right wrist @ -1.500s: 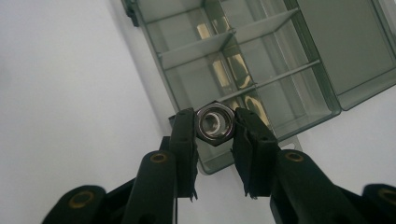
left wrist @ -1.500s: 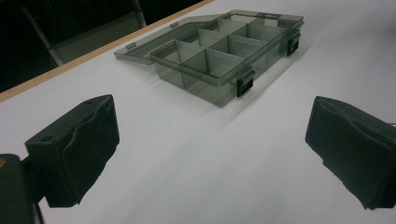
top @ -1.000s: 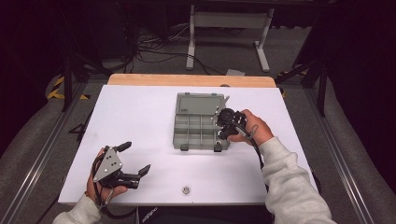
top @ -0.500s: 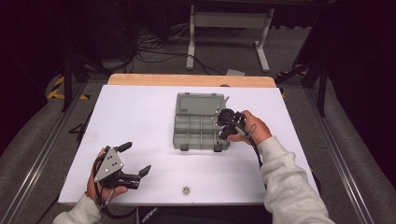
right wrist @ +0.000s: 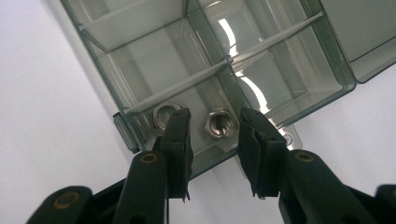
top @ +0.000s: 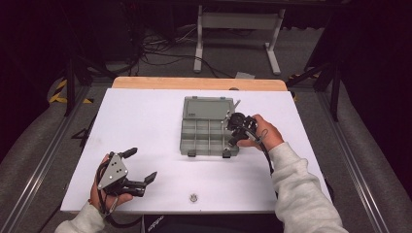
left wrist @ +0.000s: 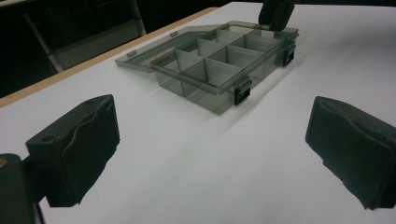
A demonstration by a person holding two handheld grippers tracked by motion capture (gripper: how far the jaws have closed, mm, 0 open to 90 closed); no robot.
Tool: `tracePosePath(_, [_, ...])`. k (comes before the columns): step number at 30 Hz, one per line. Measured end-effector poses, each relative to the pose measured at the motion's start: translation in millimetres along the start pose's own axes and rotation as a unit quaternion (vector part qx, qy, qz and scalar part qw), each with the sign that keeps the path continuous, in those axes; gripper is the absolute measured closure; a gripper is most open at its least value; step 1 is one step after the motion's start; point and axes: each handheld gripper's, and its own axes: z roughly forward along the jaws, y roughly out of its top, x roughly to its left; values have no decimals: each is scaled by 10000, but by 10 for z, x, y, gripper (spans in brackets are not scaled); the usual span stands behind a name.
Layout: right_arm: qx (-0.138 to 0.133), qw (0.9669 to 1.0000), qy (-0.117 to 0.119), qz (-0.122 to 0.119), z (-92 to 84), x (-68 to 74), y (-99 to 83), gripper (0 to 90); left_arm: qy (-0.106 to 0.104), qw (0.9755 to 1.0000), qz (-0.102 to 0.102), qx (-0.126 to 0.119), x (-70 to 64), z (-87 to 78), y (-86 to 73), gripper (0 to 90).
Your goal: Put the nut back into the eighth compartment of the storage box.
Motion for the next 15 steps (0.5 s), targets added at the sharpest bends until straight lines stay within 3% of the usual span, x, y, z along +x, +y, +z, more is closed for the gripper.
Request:
tracePosePath(9, [-250,9997,0,-31,-95,28,-35,618,-37,10000,-30,11,-7,7,-1,35])
tracePosePath(15, [-642,9979,22,-4,-219,84,-100,578,-54,10000,-33,20,-11,10,-3,35])
